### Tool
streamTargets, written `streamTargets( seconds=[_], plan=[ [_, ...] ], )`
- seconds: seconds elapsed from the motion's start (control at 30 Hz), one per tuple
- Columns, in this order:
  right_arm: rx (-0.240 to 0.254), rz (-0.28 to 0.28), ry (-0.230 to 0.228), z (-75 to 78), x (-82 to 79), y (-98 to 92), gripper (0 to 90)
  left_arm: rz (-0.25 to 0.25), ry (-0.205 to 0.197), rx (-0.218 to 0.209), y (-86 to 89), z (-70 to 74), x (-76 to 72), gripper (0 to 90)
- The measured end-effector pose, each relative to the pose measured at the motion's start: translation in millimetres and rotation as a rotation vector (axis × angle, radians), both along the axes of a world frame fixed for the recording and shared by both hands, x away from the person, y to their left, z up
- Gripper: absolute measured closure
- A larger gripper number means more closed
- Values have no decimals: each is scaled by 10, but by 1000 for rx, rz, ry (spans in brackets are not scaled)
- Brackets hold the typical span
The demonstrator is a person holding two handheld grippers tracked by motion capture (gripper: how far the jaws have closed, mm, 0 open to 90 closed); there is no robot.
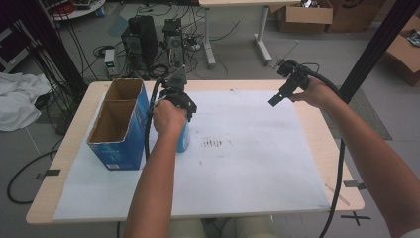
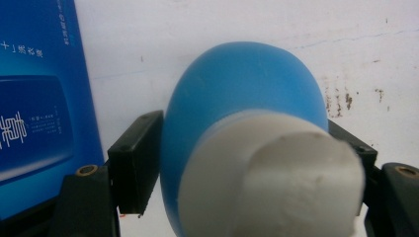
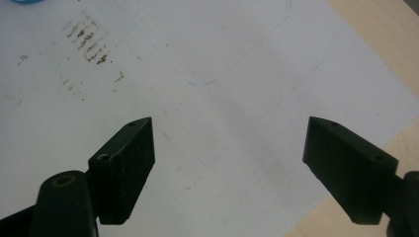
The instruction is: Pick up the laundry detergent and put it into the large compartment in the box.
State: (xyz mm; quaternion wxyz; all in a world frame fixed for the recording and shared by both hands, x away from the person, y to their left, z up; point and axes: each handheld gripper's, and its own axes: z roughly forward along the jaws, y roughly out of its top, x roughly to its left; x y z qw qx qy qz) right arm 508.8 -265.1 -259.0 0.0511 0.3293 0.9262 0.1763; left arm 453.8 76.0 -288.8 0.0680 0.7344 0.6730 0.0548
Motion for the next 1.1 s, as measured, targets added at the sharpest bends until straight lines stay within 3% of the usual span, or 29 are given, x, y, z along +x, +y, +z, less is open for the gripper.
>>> streamTargets(
  seconds=[1.1],
  plan=[
    [3,6,1,-5,-5,13,201,-3,-29,23,-26,17,-34,376]
  ],
)
